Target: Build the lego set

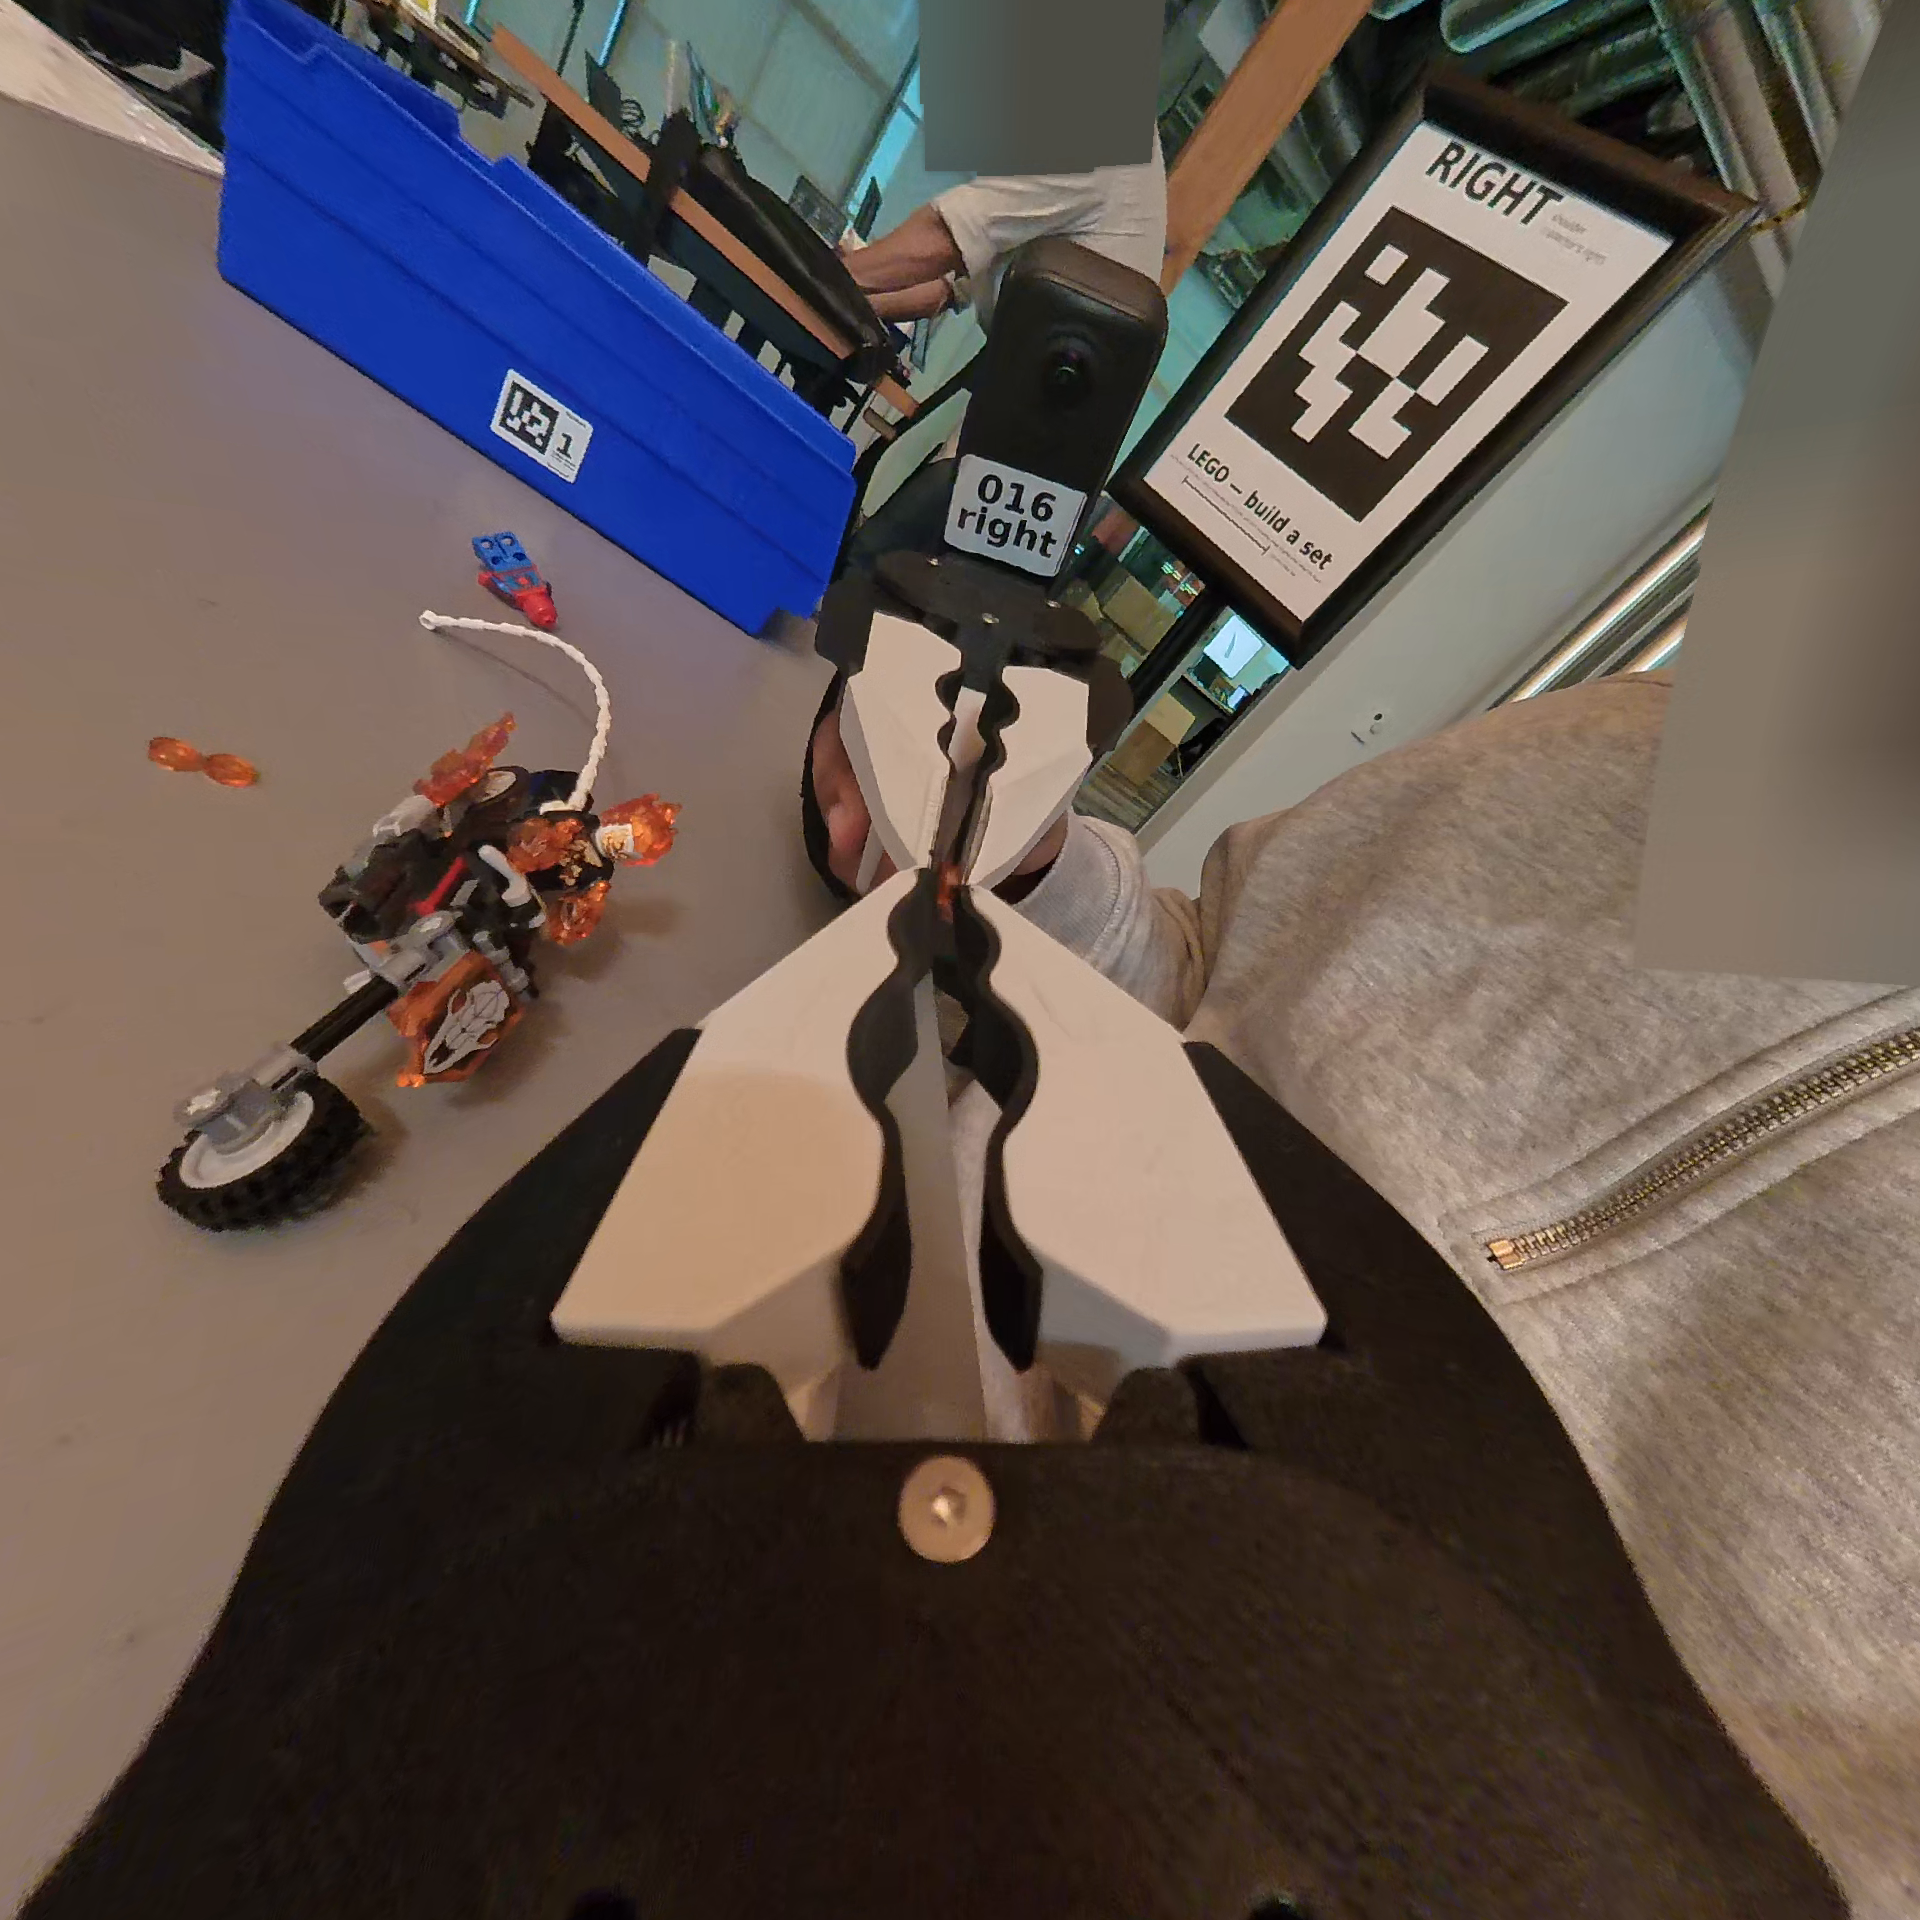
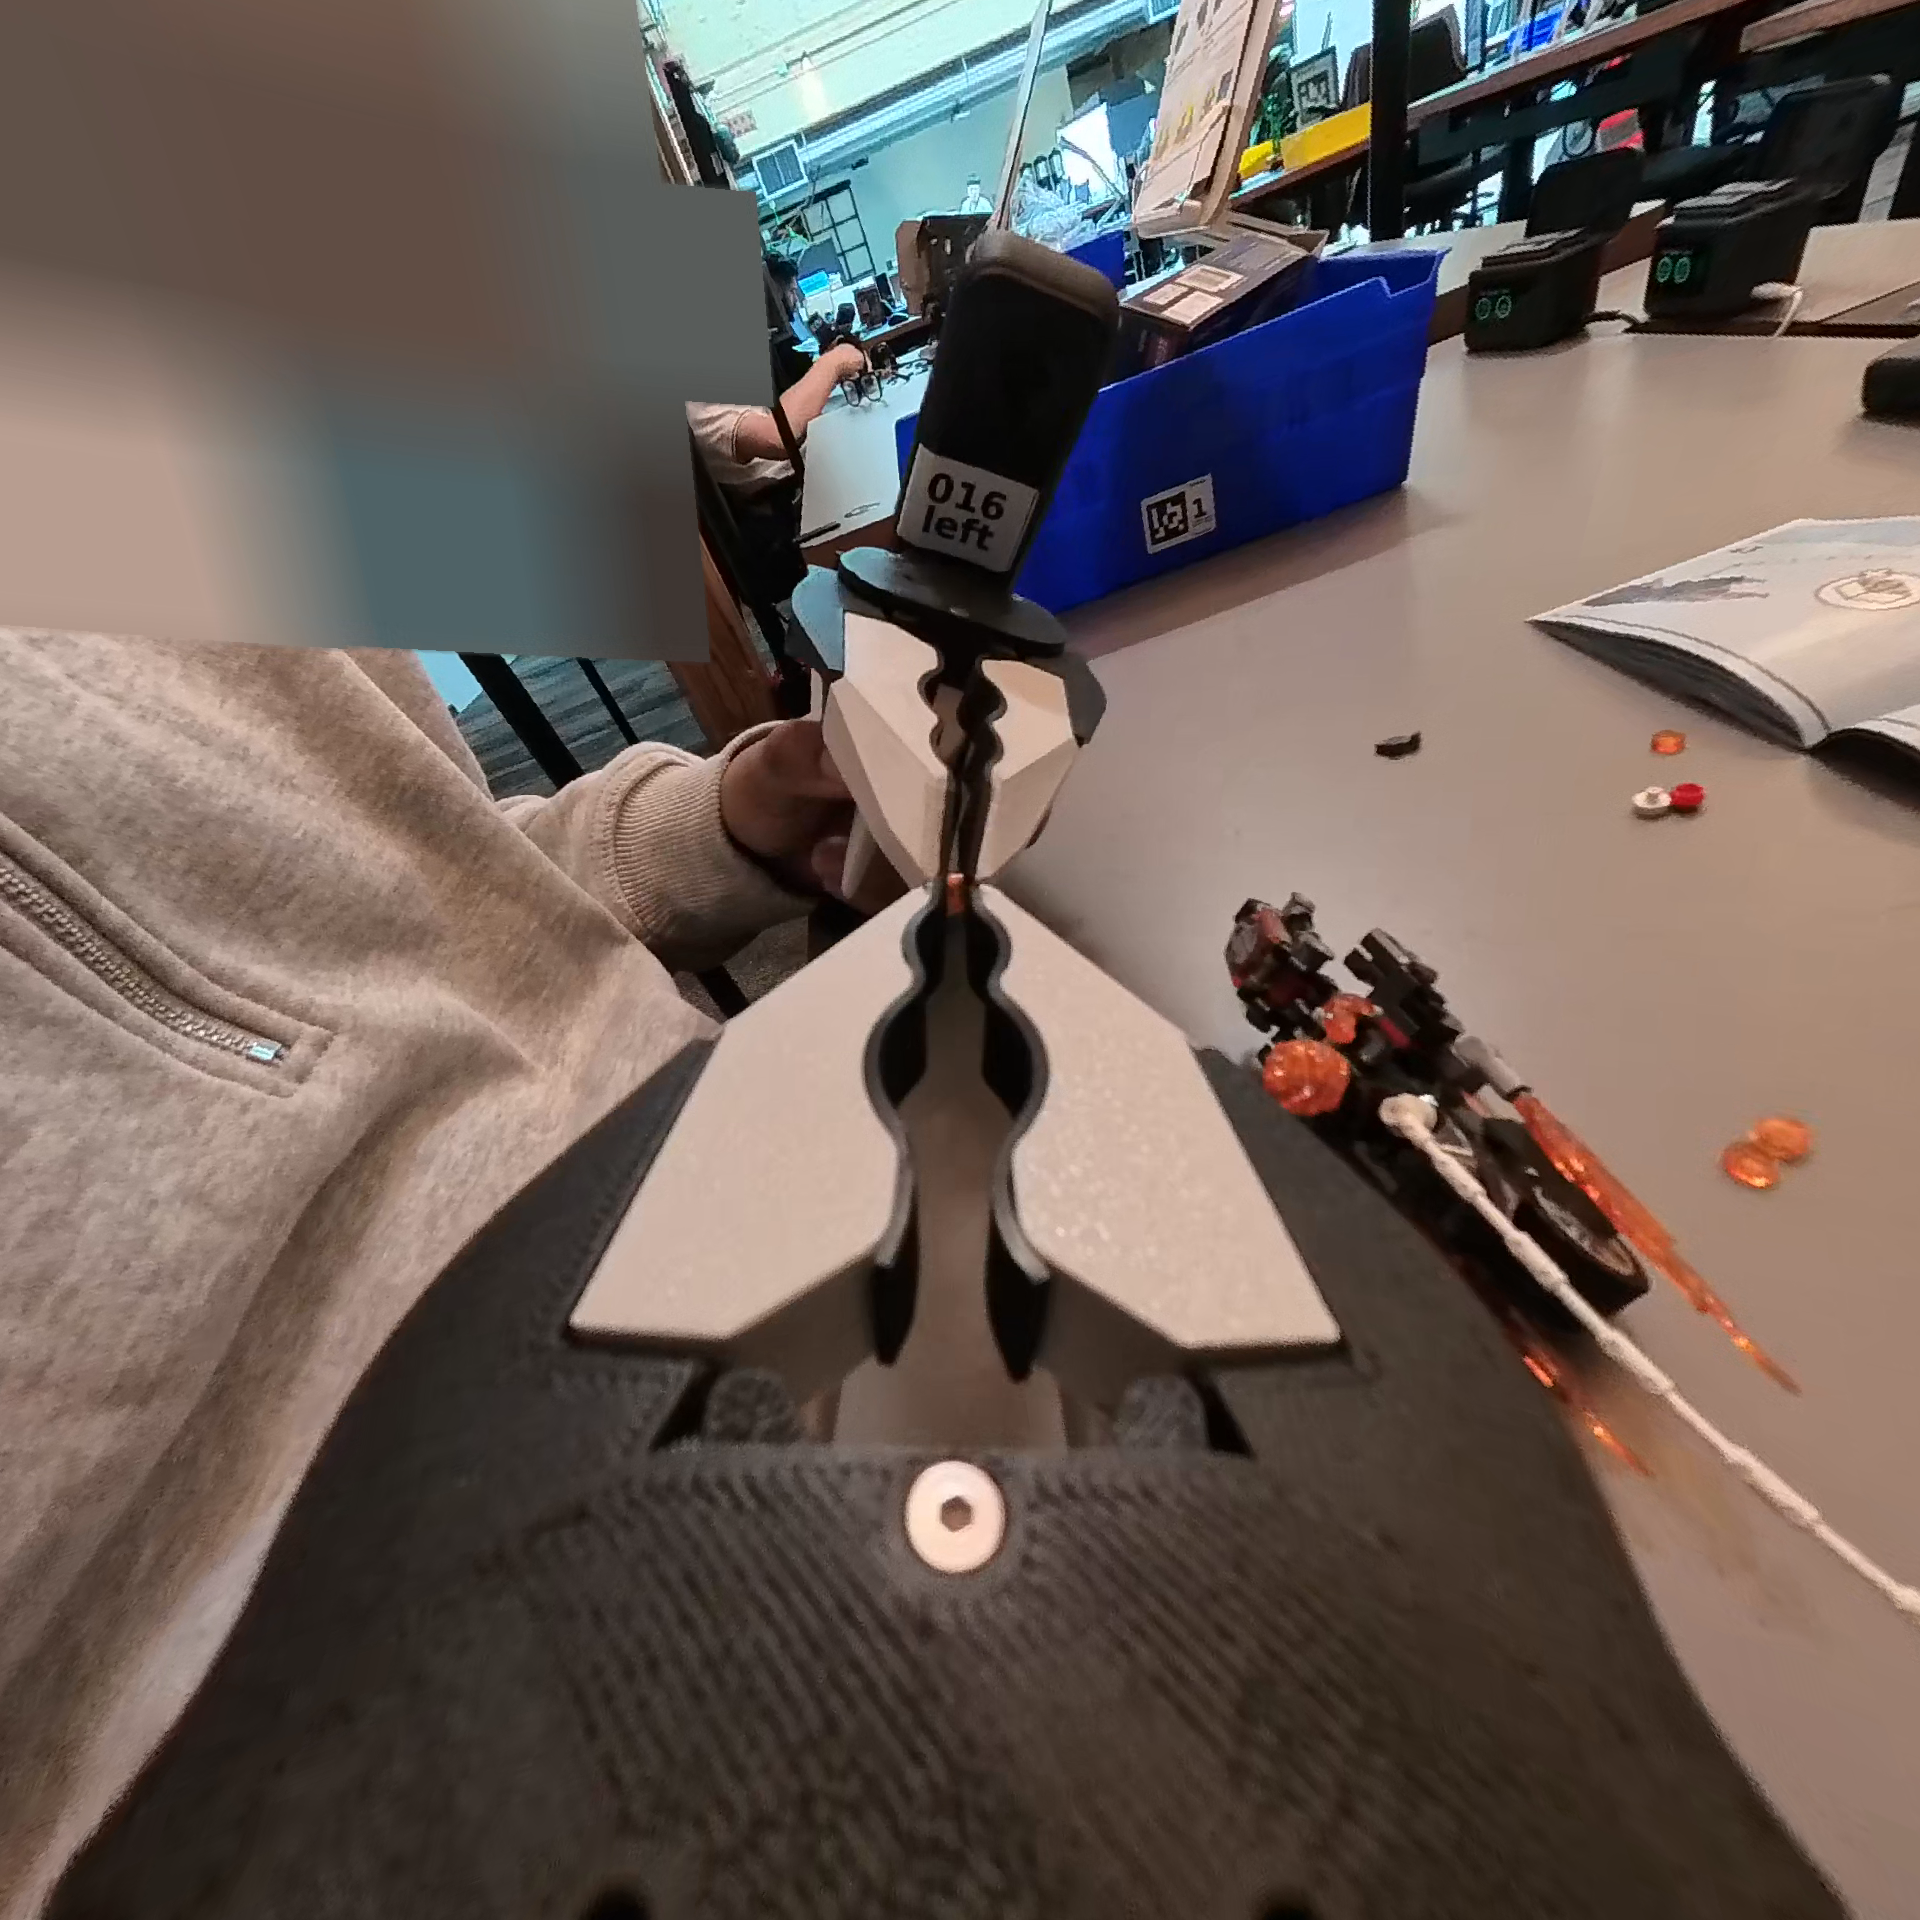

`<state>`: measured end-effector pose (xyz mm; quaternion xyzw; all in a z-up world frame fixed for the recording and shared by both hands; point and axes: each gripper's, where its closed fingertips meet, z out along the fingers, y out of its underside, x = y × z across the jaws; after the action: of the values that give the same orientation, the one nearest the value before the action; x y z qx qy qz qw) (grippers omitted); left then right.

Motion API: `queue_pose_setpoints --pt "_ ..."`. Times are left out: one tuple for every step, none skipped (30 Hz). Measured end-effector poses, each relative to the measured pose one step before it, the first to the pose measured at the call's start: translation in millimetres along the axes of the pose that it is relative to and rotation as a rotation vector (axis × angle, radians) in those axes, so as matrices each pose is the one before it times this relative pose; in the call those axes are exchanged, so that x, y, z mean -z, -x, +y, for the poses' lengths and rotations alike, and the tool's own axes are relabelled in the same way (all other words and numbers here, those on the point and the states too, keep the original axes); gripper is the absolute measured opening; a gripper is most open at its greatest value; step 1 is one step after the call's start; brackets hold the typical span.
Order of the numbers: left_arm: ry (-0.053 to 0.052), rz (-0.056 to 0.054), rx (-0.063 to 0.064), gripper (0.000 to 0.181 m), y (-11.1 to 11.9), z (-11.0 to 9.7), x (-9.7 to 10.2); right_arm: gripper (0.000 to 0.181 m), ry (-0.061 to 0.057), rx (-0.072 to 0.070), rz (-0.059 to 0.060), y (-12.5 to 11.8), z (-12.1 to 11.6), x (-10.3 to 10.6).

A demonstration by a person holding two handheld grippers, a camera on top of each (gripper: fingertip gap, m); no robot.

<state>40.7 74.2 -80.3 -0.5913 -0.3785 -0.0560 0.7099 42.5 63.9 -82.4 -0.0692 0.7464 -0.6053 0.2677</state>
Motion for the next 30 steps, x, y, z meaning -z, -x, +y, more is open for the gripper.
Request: queue_pose_setpoints --pt "-0.0010 -0.0035 0.0016 0.000 0.53 -0.26 0.28 0.001 -0.0011 -0.0012 0.0020 -0.49 -0.27 -0.24" --pt "-0.0024 -0.0001 0.0031 0.000 0.13 -0.35 0.14 0.001 -0.0025 0.0002 0.0008 -0.18 -0.47 -0.11" --pt "-0.0038 0.0025 0.0046 0.000 -0.13 -0.59 0.39 0.002 -0.0044 0.0017 0.0010 -0.16 -0.86 -0.05" --pt "-0.0064 0.0028 0.0073 0.000 -0.11 -1.03 0.43 0.004 -0.0067 0.0050 0.0024 -0.15 -1.33 0.08" --pt "-0.0101 0.0018 0.0102 0.000 0.26 -1.52 0.58 0.009 -0.0074 0.0091 0.0063 -0.80 -1.55 0.32" --pt "-0.0136 -0.0006 0.0123 0.000 0.64 -2.37 1.17 0.013 -0.0051 0.0137 0.0119 -1.34 -1.57 0.75" --pt "-0.0167 -0.0085 0.0132 0.000 1.94 -3.10 1.79 0.017 -0.0017 0.0188 0.0177 -2.31 -1.28 0.95" --pt "-0.0182 -0.0225 0.0156 0.000 4.58 -3.86 2.53 0.021 0.0027 0.0237 0.0241 -3.12 -0.91 1.25" --pt "-0.0144 -0.0375 0.0222 0.000 7.78 -3.81 3.33 0.024 0.0090 0.0282 0.0314 -4.21 -0.32 1.15" --pt "-0.0096 -0.0465 0.0334 0.000 10.65 -3.77 3.86 0.026 0.0170 0.0316 0.0352 -4.79 0.64 0.87" --pt "-0.0104 -0.0335 0.0396 0.000 10.23 -4.46 3.86 0.028 0.0243 0.0331 0.0328 -4.52 1.60 0.37" --pt "-0.0114 -0.0216 0.0488 0.000 9.30 -5.30 3.57 0.031 0.0296 0.0327 0.0292 -4.07 2.38 -0.45" --pt "-0.0106 -0.0089 0.0509 0.000 7.75 -6.18 2.72 0.033 0.0335 0.0327 0.0287 -3.97 2.96 -0.97" --pt "0.0039 0.0025 0.0418 0.000 5.85 -5.01 1.26 0.036 0.0351 0.0349 0.0320 -4.14 3.51 -1.51" --pt "0.0236 -0.0085 0.0333 0.000 7.18 -2.64 0.07 0.039 0.0349 0.0384 0.0364 -4.49 3.70 -1.84" --pt "0.0354 -0.0194 0.0214 0.000 7.86 -0.48 -1.22 0.042 0.0354 0.0406 0.0381 -4.33 4.27 -2.33" --pt "0.0382 -0.0158 0.0094 0.000 6.20 0.73 -2.18 0.045 0.0370 0.0404 0.0365 -3.85 4.86 -2.74" --pt "0.0306 -0.0092 0.0083 0.000 4.10 0.73 -2.73 0.046 0.0395 0.0379 0.0320 -2.82 5.65 -3.39" --pt "0.0235 0.0024 0.0062 0.000 1.52 0.40 -2.97 0.049 0.0419 0.0342 0.0256 -1.75 6.43 -3.84" --pt "0.0237 0.0049 0.0037 0.000 0.58 0.96 -3.15 0.052 0.0424 0.0314 0.0187 -0.47 6.66 -4.23" --pt "0.0243 -0.0057 0.0028 0.000 1.88 1.38 -2.95 0.055 0.0396 0.0300 0.0119 0.61 6.40 -4.32" --pt "0.0226 -0.0108 -0.0001 0.000 2.43 1.40 -2.46 0.057 0.0347 0.0288 0.0080 1.17 5.70 -4.17" --pt "0.0193 -0.0073 -0.0006 0.000 1.82 1.29 -2.07 0.058 0.0296 0.0271 0.0065 1.00 4.85 -3.83" --pt "0.0142 -0.0060 0.0024 0.000 1.45 1.05 -1.39 0.060 0.0250 0.0243 0.0063 0.71 3.94 -3.43" --pt "0.0074 -0.0027 0.0006 0.000 0.99 0.39 -0.63 0.061 0.0186 0.0201 0.0084 -0.09 3.01 -2.82" --pt "0.0023 0.0000 -0.0019 0.000 0.45 -0.16 -0.06 0.060 0.0058 0.0129 0.0110 -1.00 0.90 -1.96" --pt "0.0007 -0.0016 -0.0008 0.000 0.87 -0.26 0.22 0.059 -0.0024 0.0058 0.0035 -0.56 -0.26 -1.04" --pt "0.0004 -0.0012 -0.0013 0.000 0.91 -0.12 0.36 0.058 -0.0022 -0.0003 -0.0015 -0.45 -0.21 -0.68" --pt "0.0029 0.0022 -0.0026 0.000 0.24 0.19 0.19 0.057 -0.0017 -0.0028 0.0006 -0.95 0.02 -0.54" --pt "0.0034 -0.0018 -0.0011 0.000 0.76 0.26 0.07 0.055 -0.0030 -0.0020 0.0028 -1.27 -0.02 -0.24"
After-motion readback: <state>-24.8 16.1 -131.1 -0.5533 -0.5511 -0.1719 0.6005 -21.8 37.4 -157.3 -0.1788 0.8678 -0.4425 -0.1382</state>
